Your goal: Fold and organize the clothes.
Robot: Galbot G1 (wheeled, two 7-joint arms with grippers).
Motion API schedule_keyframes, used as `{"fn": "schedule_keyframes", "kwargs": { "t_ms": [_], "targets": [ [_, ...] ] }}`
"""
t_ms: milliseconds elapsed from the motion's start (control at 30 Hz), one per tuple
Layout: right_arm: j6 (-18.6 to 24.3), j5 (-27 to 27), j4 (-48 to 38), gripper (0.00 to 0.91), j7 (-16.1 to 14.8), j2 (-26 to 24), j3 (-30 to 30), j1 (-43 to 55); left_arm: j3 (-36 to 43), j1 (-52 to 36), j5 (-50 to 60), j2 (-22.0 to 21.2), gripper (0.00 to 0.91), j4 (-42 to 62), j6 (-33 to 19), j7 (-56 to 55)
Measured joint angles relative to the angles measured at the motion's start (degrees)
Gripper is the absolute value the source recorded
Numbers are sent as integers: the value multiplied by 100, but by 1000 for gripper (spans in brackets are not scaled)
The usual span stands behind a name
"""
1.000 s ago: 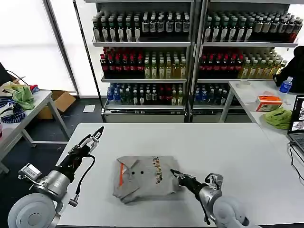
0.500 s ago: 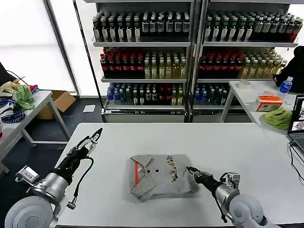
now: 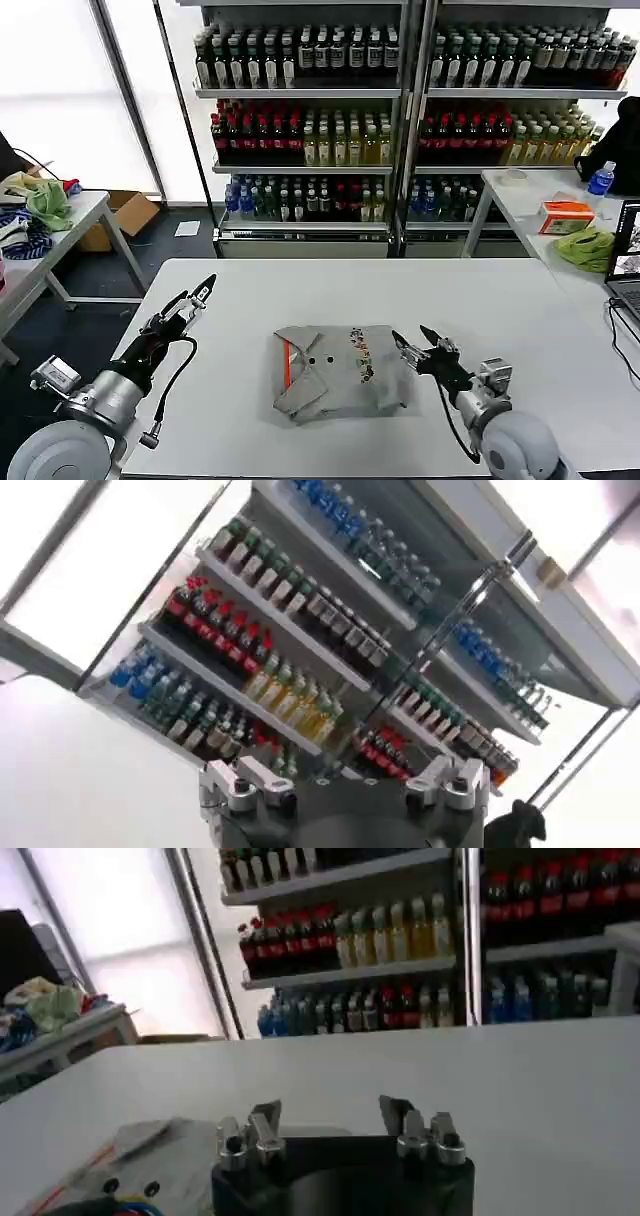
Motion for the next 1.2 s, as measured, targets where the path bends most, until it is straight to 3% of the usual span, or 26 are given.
{"fn": "schedule_keyframes", "kwargs": {
  "t_ms": [233, 433, 700, 967, 1200],
  "targets": [
    [-113, -972, -109, 907, 267, 431, -797, 366, -54, 180, 80, -84, 907, -41, -40, 106],
    [-307, -1370, -314, 907, 609, 714, -1352, 474, -152, 254, 88, -75, 907, -36, -51, 164],
    [-486, -1729, -366, 907, 1030, 849, -1651, 458, -131, 224, 99, -78, 907, 38, -60, 192],
    [-297, -1966, -119, 907, 1051, 839, -1613, 436, -123, 220, 119, -57, 907, 66, -60, 215],
    [267, -2230, 231, 907, 735, 800, -1143, 154, -275, 392, 609, -99, 907, 185, -245, 493]
  ]
}}
